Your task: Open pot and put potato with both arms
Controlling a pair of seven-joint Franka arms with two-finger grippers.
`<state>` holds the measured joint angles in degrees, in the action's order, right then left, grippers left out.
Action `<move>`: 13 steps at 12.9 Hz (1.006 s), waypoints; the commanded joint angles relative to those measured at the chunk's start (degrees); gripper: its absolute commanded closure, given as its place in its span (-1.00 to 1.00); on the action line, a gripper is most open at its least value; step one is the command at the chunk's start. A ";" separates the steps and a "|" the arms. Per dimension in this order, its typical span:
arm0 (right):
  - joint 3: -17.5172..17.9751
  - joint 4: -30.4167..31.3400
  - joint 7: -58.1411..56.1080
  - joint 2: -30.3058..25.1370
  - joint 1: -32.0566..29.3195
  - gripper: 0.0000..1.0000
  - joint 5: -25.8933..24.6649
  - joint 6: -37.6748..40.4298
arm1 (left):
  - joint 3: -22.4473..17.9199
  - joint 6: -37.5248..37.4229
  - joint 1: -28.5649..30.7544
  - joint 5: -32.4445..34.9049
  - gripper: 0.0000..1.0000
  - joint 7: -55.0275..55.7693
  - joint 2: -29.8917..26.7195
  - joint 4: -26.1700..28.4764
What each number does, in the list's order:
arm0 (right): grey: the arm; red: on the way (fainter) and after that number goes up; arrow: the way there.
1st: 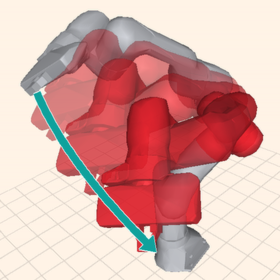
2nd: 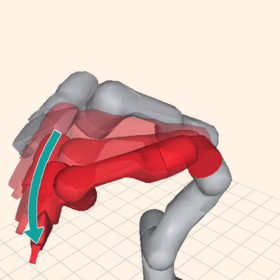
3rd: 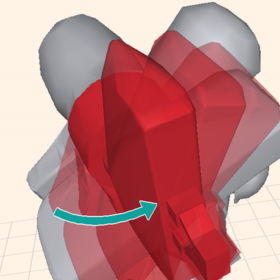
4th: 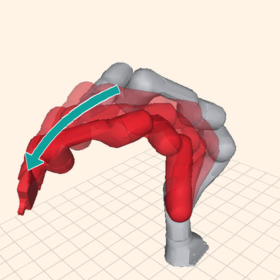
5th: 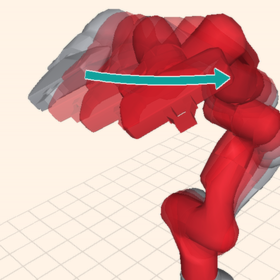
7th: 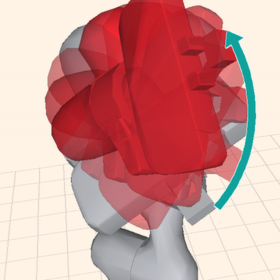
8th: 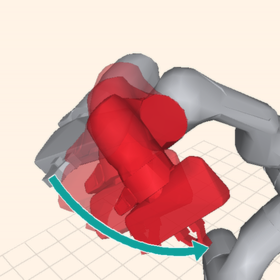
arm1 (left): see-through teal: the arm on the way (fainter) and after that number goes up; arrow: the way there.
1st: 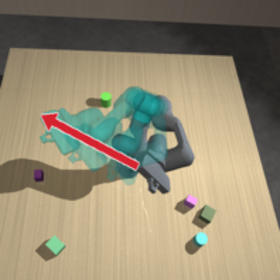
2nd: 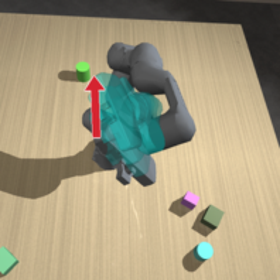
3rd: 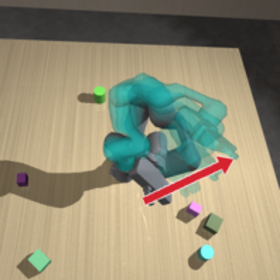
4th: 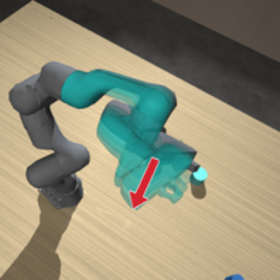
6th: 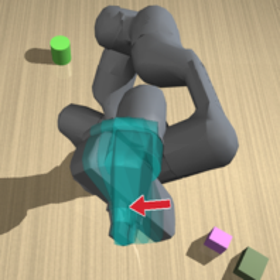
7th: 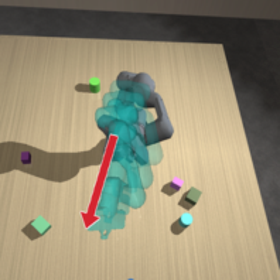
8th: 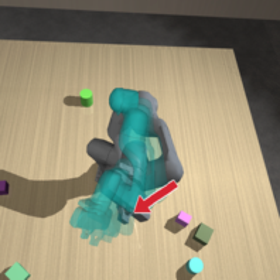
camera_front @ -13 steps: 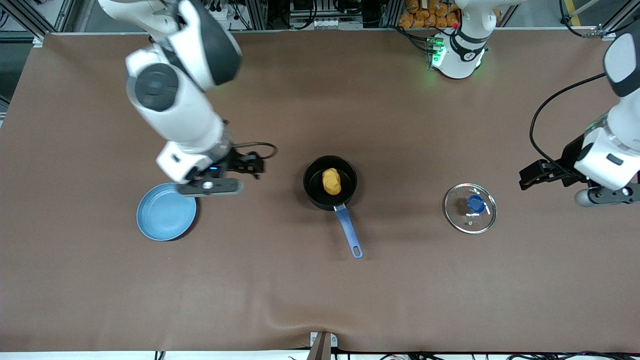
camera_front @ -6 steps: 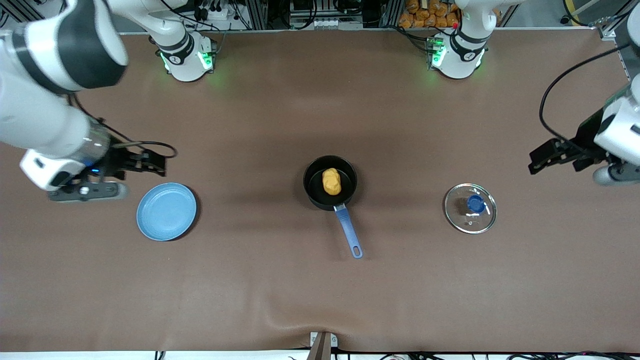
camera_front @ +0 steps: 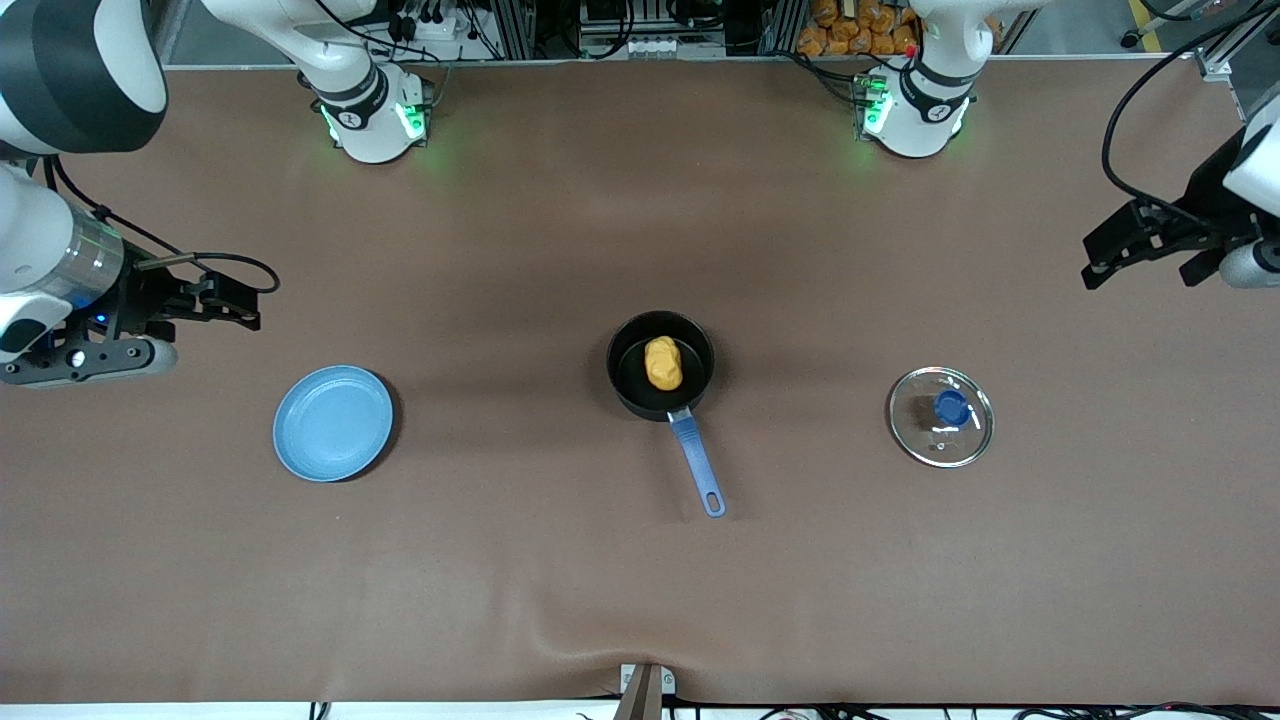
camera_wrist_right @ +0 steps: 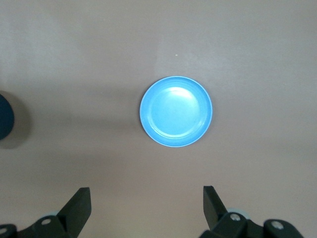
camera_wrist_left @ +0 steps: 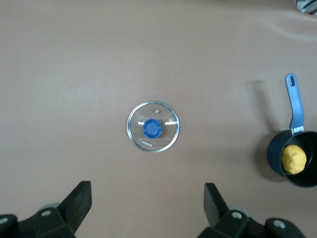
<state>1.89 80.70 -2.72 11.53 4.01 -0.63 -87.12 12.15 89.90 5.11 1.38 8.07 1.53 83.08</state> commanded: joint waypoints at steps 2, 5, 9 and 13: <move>-2.24 2.18 -5.80 -2.30 -1.46 -1.00 -0.51 -0.07 | -7.48 -3.22 -4.40 -1.20 -1.00 -2.36 -2.50 2.79; -2.25 2.18 -5.98 -2.39 -1.73 -1.00 -0.42 0.28 | -7.93 -3.15 -4.67 -1.02 -1.00 -2.27 -3.72 3.84; -1.98 2.00 -5.46 -2.39 -1.55 -1.00 -0.51 0.10 | -9.95 -3.06 -7.74 0.21 -1.00 -2.09 -4.87 4.02; -1.89 1.91 -5.19 -2.39 -1.99 -1.00 0.01 -0.51 | -7.76 -3.50 -7.48 -0.15 -1.00 -1.56 -4.87 4.02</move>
<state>-0.52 80.75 -8.02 11.09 2.77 -0.87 -87.04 3.59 86.95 -2.48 1.23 6.48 -1.96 85.98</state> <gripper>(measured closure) 0.000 0.000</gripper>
